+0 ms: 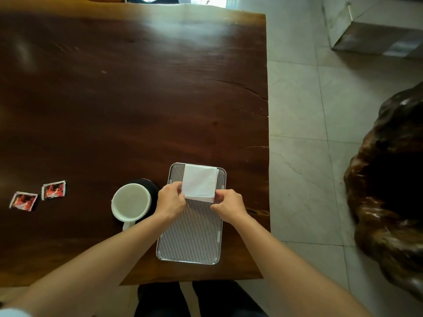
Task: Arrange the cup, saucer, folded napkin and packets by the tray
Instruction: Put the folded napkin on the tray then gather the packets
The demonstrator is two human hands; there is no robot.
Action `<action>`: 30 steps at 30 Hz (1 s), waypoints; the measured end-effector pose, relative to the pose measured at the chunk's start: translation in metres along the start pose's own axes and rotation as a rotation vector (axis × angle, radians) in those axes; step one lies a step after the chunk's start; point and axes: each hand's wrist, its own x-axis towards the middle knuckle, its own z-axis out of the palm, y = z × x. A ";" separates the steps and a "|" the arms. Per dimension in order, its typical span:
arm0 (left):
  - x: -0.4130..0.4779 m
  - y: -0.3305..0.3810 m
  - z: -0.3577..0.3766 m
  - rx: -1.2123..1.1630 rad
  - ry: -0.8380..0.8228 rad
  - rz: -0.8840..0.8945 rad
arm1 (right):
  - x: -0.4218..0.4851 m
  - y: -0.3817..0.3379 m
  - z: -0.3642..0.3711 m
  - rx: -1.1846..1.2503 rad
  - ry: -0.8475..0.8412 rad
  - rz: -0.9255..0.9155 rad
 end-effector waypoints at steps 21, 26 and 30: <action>-0.006 -0.110 -0.211 0.083 -0.012 -0.014 | -0.029 -0.221 0.075 -0.284 0.006 -0.264; -0.002 -0.192 -0.270 0.079 0.006 -0.095 | -0.022 -0.292 0.149 -0.323 -0.101 -0.341; 0.003 -0.252 -0.299 0.105 0.025 -0.184 | -0.014 -0.334 0.207 -0.390 -0.142 -0.373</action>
